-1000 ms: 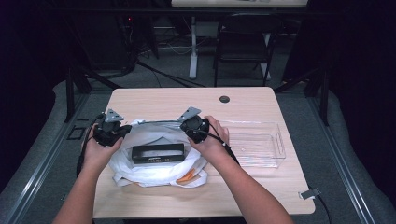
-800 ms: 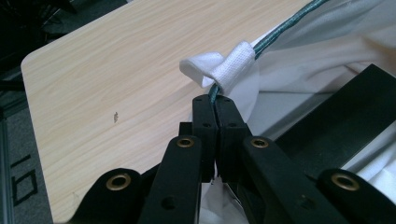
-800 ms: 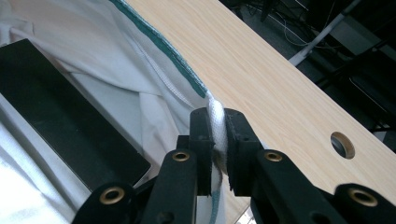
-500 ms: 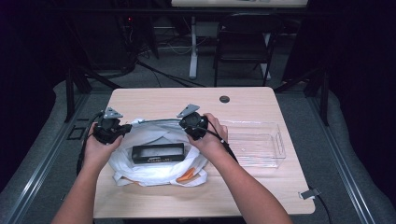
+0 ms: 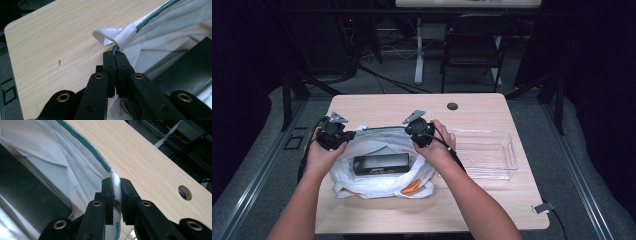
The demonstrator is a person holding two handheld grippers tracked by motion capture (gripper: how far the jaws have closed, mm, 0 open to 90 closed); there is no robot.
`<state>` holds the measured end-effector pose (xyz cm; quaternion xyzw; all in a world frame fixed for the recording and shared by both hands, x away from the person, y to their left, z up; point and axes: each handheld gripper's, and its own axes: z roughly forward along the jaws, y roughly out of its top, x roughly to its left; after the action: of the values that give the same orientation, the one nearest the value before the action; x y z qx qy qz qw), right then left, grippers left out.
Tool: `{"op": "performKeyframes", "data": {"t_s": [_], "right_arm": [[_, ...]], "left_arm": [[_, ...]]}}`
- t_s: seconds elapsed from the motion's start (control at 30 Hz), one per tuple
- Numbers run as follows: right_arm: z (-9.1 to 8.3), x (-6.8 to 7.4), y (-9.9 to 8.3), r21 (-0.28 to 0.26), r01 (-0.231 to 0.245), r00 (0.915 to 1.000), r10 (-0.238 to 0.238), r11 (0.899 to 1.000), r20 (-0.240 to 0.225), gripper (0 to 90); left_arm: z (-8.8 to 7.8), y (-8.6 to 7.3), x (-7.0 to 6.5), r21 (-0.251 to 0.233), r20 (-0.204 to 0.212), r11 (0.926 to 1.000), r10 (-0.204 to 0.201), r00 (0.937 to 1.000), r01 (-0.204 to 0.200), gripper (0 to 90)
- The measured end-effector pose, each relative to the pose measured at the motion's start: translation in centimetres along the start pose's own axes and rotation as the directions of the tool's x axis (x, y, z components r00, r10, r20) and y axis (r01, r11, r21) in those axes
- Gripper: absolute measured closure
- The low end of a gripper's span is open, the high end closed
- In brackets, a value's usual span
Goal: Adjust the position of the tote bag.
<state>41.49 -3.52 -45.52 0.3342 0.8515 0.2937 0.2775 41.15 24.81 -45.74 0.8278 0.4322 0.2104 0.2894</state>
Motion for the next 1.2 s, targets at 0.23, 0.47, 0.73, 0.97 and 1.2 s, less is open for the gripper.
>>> {"op": "performKeyframes", "data": {"t_s": [0.23,0.47,0.73,0.97,1.2], "right_arm": [[0.9,-0.4,0.1,0.017,-0.017,0.9998,0.017,1.000,0.000,82.8],[1.7,-0.5,0.1,0.036,-0.016,0.9999,0.015,0.999,0.002,82.8],[2.4,-0.5,0.0,0.049,-0.011,0.9999,0.011,0.999,0.005,82.8],[3.0,-0.6,-0.1,0.071,-0.005,1.0000,0.004,0.997,0.004,82.7],[3.6,-0.6,-0.2,0.087,-0.016,0.9999,0.015,0.996,0.004,82.7]], "left_arm": [[0.8,0.1,0.2,0.013,0.002,0.9999,-0.009,1.0000,0.009,88.5],[1.6,0.1,0.1,0.028,-0.013,0.9996,-0.001,0.9999,0.002,88.5],[2.3,0.1,0.3,0.038,-0.003,0.9992,-0.015,0.9999,0.015,88.5],[2.9,0.1,0.4,0.059,-0.001,0.9981,-0.017,0.9999,0.017,88.5],[3.6,0.0,0.4,0.080,-0.002,0.9967,-0.016,0.9999,0.016,88.5]]}}
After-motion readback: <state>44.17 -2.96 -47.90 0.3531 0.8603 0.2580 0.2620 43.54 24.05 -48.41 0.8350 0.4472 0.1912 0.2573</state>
